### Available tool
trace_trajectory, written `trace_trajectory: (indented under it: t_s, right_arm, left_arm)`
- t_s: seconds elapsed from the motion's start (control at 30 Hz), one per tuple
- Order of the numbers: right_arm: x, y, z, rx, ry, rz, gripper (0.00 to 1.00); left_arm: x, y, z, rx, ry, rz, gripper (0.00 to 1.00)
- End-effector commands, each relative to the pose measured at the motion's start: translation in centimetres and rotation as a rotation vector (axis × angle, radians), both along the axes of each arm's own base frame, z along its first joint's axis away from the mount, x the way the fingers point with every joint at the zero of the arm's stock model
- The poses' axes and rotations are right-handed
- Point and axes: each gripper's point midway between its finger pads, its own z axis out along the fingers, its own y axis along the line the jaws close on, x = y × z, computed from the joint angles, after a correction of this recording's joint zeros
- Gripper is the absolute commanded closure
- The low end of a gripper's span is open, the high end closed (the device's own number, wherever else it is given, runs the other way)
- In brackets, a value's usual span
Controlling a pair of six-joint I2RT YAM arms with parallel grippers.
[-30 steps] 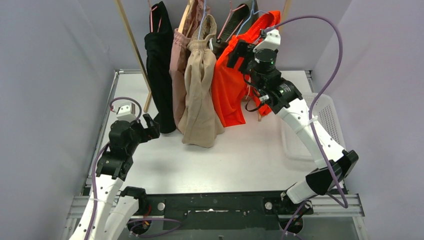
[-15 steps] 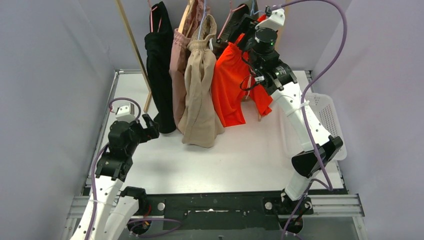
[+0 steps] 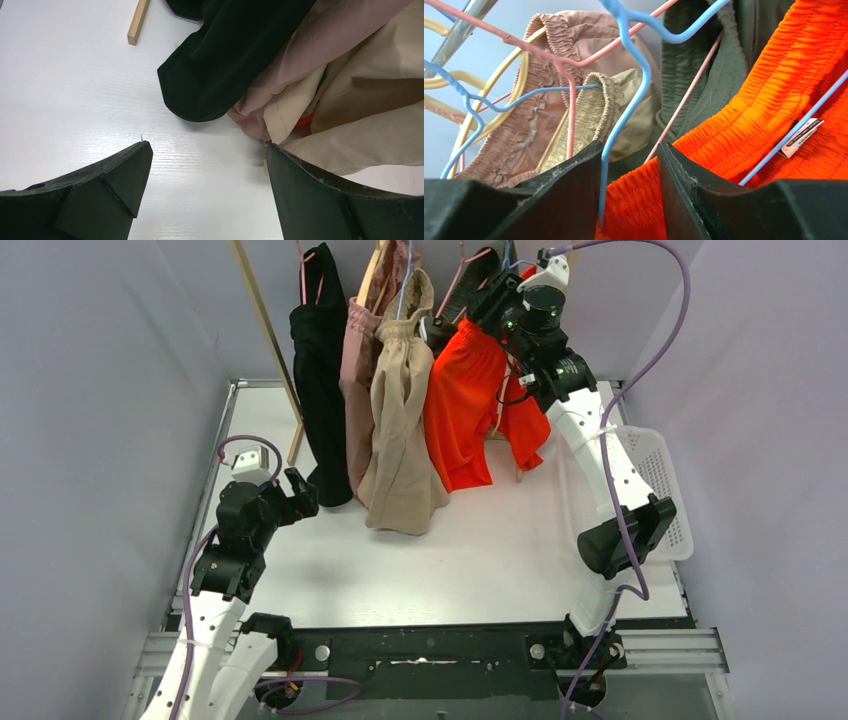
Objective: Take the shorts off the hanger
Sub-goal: Pick up the hanger from the clothes rod.
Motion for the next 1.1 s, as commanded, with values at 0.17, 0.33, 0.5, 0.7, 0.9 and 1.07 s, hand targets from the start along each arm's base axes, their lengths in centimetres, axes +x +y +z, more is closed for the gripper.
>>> trace_trajectory:
  t_s: [0.17, 0.33, 0.5, 0.7, 0.9, 1.07]
  right_arm:
    - [-2.2, 1.3, 4.6, 0.091, -0.131, 0.078, 0.76]
    - [-3.4, 0.8, 6.3, 0.097, -0.187, 0.094, 0.97]
    - [-4.9, 0.9, 8.9, 0.081, -0.255, 0.156, 1.0]
    - [-6.5, 1.0, 11.3, 0.092, -0.319, 0.24, 1.0]
    - [-8.3, 1.5, 12.6, 0.093, -0.353, 0.297, 1.0]
    - [-9.0, 0.8, 12.1, 0.098, -0.323, 0.272, 1.0]
  left_arm:
    - [0.5, -0.2, 1.9, -0.016, -0.063, -0.008, 0.15]
    - [0.5, -0.2, 1.9, -0.016, -0.063, -0.01, 0.15]
    - [0.5, -0.3, 1.9, -0.017, -0.063, -0.012, 0.15]
    - [0.5, -0.4, 1.9, -0.019, -0.063, -0.017, 0.15]
    - [0.5, -0.4, 1.9, -0.019, -0.063, -0.021, 0.15]
    - [0.6, -0.4, 1.8, -0.017, -0.06, -0.02, 0.15]
